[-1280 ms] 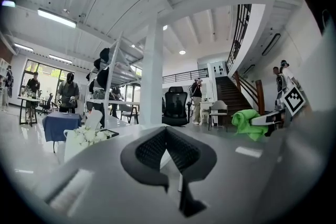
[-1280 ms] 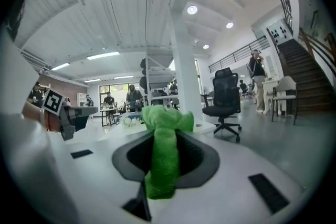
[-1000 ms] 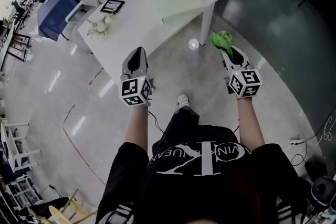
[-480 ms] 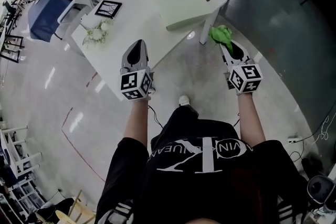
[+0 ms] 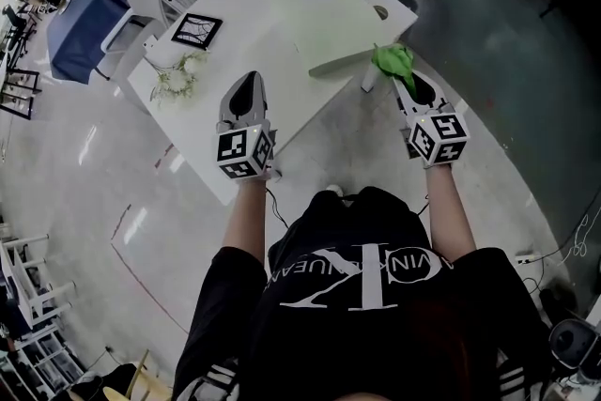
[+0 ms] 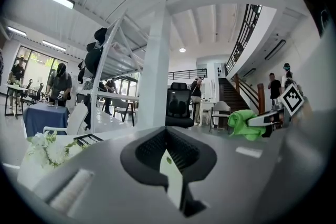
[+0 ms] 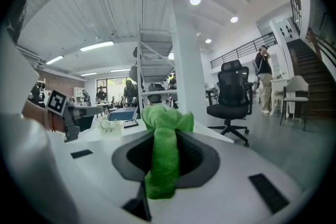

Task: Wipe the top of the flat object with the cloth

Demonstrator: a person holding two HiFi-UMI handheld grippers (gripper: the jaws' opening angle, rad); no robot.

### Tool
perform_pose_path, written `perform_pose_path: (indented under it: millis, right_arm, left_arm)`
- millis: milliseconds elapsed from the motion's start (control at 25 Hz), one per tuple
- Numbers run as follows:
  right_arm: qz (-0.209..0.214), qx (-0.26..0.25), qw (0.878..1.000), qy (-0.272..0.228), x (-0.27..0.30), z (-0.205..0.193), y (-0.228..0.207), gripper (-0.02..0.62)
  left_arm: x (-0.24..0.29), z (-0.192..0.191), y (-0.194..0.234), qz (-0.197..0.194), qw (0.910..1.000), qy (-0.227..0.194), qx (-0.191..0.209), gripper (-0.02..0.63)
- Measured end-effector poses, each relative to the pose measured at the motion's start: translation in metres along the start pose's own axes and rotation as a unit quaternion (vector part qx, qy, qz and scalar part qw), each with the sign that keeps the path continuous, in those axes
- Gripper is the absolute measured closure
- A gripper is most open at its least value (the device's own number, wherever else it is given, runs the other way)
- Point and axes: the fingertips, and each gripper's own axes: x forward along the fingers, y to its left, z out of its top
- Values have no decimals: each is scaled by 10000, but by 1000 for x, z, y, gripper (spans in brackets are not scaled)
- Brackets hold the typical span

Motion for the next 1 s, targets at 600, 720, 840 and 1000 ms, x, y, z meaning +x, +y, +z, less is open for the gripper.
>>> perform_pose_path:
  millis: [600,720,840,1000]
  right_arm:
    - [483,12,9988,121,105,18,-20,517]
    - [647,-69,9977,211,135,25,-25,517]
    - [807,-248,9956,405,163,28,-28,517]
    - [1042,-556,9908,658,195,30,-29,517]
  left_arm:
    - [51,7,47,338,9994,-5,-4,594]
    - [71,13,58,409,9991,-88,-50,594]
    - [92,10,63,392,9991,-70,-111,594]
    - [115,3,68,432,9989,35,-166,594]
